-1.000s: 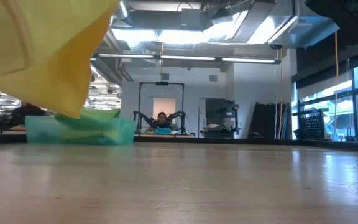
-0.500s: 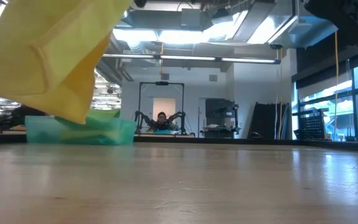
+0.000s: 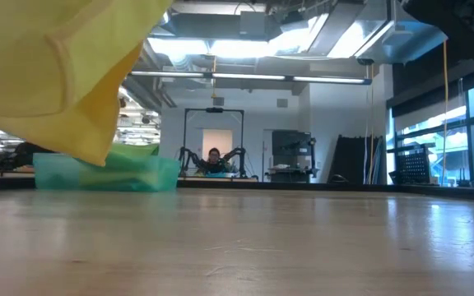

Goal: Fold microfiber towels
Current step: Fold the yellow microfiber cloth

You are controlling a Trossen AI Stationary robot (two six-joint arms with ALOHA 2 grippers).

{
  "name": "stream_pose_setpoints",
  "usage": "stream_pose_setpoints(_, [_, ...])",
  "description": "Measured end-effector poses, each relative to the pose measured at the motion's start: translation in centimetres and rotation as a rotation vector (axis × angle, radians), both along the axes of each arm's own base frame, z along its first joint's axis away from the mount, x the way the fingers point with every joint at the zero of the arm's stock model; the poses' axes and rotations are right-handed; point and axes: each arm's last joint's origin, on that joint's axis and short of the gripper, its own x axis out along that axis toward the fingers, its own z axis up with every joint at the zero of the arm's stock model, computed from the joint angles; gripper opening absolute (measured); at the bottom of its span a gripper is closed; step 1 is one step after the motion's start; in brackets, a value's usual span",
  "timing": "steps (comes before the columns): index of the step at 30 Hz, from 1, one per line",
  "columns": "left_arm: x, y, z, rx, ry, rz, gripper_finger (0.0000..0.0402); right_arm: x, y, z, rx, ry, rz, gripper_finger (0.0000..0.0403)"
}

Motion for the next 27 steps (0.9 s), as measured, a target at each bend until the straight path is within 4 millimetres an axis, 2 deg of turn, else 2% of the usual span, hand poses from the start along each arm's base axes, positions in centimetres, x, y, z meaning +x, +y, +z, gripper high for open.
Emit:
stream_pose_setpoints(6, [0.0,0.0,0.0,0.004,0.0,0.008,0.0,0.3,0.8,-0.1,-0.045,-0.027,-0.045,0.0195])
stream_pose_setpoints(9, [0.0,0.0,0.0,0.005,0.0,0.008,0.0,0.3,0.8,-0.1,-0.046,-0.022,-0.048,0.0177])
stream_pose_setpoints(12, [0.0,0.0,-0.1,0.007,0.005,0.012,0.0,0.2,0.6,-0.2,-0.047,-0.02,-0.045,0.0137])
stream_pose_setpoints(18, [-0.6,0.1,-1.0,0.048,0.11,0.039,0.0,-0.1,0.2,-0.3,-0.026,-0.024,0.032,0.0016])
stream_pose_setpoints(22, [-1.0,0.3,-1.5,0.074,0.188,0.092,0.0,-0.3,0.2,-0.4,-0.004,-0.005,0.075,0.0012])
stream_pose_setpoints(27, [-1.4,0.7,-2.1,0.06,0.301,0.248,0.0,-0.7,0.3,-0.5,0.043,0.053,0.143,0.0006])
